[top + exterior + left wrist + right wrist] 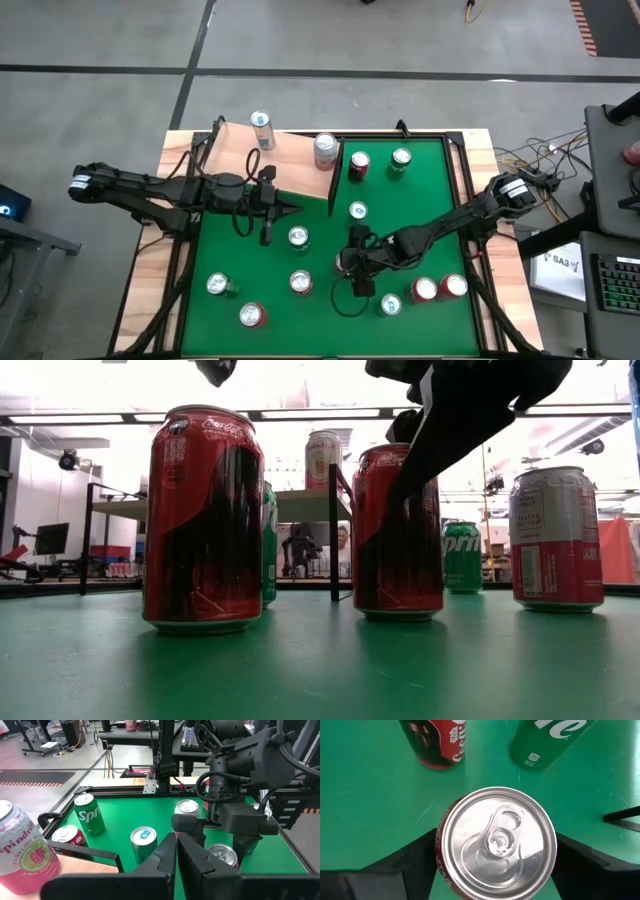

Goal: Place canned beverage on shelf
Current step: Put the red/black soda can on the shelf

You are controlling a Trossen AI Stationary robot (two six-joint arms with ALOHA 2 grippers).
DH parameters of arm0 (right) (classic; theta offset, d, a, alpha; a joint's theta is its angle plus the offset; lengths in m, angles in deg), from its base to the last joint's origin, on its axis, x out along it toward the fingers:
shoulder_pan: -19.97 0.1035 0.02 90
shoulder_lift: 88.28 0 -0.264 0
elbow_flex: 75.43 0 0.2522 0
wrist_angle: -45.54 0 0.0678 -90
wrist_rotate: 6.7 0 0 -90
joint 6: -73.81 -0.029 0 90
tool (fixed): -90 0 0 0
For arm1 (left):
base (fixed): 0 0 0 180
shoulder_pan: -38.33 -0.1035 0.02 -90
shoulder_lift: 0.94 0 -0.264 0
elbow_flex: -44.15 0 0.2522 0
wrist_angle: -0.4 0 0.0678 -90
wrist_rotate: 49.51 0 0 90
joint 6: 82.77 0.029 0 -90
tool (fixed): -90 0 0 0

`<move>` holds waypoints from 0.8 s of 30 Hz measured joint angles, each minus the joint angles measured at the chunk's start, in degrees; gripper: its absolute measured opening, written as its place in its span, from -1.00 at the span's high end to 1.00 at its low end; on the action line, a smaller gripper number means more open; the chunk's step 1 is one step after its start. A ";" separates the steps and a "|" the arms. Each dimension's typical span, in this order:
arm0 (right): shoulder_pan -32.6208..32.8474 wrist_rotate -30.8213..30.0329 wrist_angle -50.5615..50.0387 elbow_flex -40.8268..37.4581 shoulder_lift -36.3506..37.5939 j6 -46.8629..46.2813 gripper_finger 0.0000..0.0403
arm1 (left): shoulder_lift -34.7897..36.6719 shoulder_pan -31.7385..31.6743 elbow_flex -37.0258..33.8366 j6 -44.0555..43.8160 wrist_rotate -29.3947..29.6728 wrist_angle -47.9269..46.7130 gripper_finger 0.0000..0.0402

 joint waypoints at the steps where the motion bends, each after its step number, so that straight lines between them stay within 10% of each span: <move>1: 0.00 0.00 0.00 0.00 0.00 0.12 -0.47 | 0.00 0.00 -0.01 0.01 0.00 0.01 1.00; 24: 0.02 -11.34 -1.72 3.77 10.95 0.26 -0.47 | 0.02 0.00 3.67 4.95 0.04 -1.61 1.00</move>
